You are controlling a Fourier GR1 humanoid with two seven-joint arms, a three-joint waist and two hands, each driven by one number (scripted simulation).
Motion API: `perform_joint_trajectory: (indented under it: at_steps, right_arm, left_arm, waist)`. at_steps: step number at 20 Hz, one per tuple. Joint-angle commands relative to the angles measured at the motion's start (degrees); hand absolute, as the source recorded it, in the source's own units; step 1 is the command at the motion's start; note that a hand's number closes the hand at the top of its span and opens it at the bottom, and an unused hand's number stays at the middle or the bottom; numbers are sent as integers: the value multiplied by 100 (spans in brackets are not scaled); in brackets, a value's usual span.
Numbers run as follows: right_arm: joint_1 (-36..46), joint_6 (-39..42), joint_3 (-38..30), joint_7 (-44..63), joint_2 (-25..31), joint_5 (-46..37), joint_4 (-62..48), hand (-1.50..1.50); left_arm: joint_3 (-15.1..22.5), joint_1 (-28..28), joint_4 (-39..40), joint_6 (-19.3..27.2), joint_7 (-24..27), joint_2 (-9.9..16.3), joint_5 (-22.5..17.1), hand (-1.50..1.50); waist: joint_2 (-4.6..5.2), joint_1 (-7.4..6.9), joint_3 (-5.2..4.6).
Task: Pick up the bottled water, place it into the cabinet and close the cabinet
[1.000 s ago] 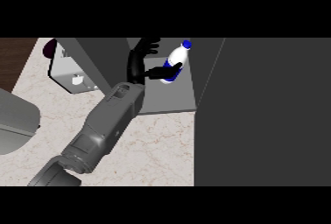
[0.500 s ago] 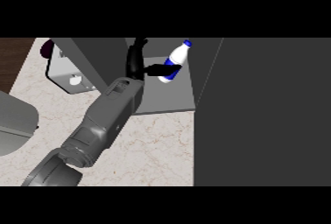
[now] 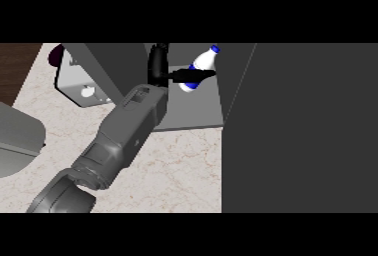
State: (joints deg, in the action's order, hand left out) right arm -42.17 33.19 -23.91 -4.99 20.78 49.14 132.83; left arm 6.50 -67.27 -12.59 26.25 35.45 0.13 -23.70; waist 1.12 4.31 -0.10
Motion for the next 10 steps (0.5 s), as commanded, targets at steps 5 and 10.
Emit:
perform_joint_trajectory:
  at_steps: [5,10]
  right_arm:
    - [342,-315,-95,342,88,-38,259,-150]
    - [180,-534,5,602,-80,-149,734,-150]
  left_arm:
    - [296,225,-547,-194,125,-13,-538,-150]
    - [806,815,-1253,-123,197,-13,-867,-150]
  waist:
    - [-68,-96,6]
    - [-110,-177,5]
